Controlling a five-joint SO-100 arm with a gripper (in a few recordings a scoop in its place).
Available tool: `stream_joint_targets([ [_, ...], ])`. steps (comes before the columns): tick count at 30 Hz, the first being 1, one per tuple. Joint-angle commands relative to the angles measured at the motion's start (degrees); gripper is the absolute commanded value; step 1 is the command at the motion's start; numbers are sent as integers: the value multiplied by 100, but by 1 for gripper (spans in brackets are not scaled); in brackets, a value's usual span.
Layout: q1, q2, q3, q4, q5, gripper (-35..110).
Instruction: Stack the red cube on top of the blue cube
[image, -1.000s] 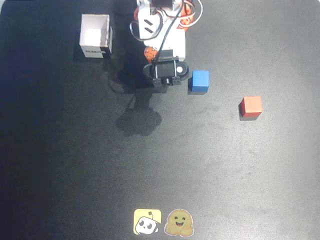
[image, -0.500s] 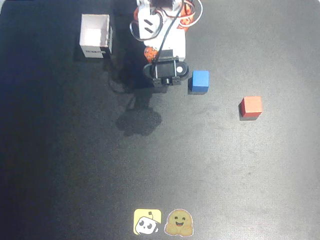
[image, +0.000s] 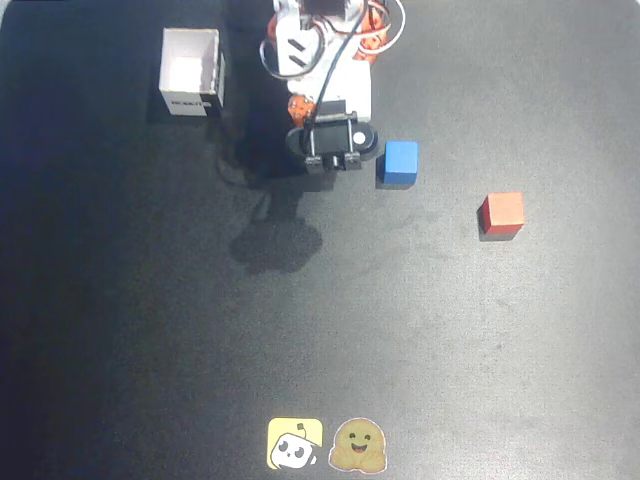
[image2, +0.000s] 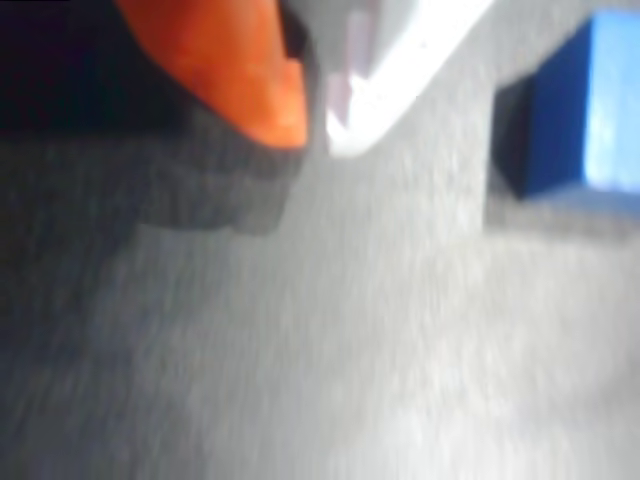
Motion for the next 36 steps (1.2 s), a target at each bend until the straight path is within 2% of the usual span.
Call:
stream_joint_targets([
  [1,18,35,-26,-290,-53,0],
  [9,26,-299,-141,-905,-53,0],
  [14,26,-2215,-1222,-1415,-202,0],
  [16,35,-3138,-1951,-1371,-264,0],
  [25,26,-4843,-3551,-1239,-264,0],
  [36,-360,-5827,-4843,-870,-185,0],
])
